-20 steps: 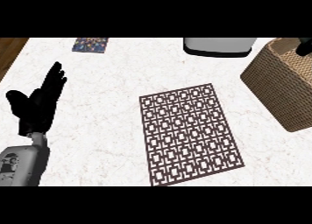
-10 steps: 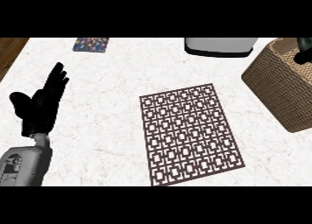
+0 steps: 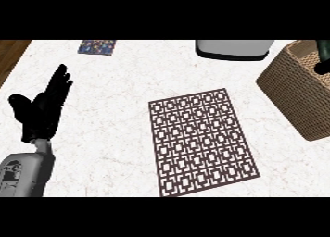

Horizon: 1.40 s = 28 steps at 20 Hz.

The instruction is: Pick the eggplant from the placemat and place it in the basket

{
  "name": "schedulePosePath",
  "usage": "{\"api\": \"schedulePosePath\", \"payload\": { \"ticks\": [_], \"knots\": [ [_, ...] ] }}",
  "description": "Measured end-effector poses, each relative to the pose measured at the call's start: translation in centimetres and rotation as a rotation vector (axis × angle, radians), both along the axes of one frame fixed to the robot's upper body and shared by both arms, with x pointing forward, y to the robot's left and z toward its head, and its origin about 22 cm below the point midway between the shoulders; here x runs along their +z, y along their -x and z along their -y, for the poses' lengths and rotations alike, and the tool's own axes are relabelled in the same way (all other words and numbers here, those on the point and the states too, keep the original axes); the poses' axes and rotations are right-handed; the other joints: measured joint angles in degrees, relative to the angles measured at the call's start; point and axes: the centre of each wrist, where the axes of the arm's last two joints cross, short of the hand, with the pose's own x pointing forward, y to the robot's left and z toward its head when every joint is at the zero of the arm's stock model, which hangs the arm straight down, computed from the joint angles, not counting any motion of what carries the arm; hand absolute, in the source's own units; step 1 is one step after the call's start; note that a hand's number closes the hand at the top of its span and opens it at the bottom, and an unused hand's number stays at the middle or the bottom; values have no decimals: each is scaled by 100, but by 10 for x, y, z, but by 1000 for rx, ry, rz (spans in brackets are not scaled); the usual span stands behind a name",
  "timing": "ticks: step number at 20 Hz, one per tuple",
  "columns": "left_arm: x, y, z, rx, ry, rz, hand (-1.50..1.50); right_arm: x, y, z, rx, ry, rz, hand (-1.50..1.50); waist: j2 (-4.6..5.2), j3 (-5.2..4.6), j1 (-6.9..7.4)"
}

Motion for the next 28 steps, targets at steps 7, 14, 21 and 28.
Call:
{"api": "schedulePosePath", "payload": {
  "ticks": [7, 14, 21, 28],
  "knots": [
    [-2, 2, -1, -2, -1, 9, 0, -9, 7, 9, -22, 15, -35, 150, 12, 4, 18],
    [-2, 1, 3, -1, -6, 9, 0, -17, 11, 13, -26, -13, -106, 150, 19, 9, 13],
    [0, 1, -1, -1, 0, 11, 0, -22, 12, 11, -38, -62, -141, 150, 18, 10, 21],
    [0, 2, 3, -8, 4, 4, 0, -34, 18, 16, -102, -140, -188, 150, 20, 13, 31]
  ]
}}
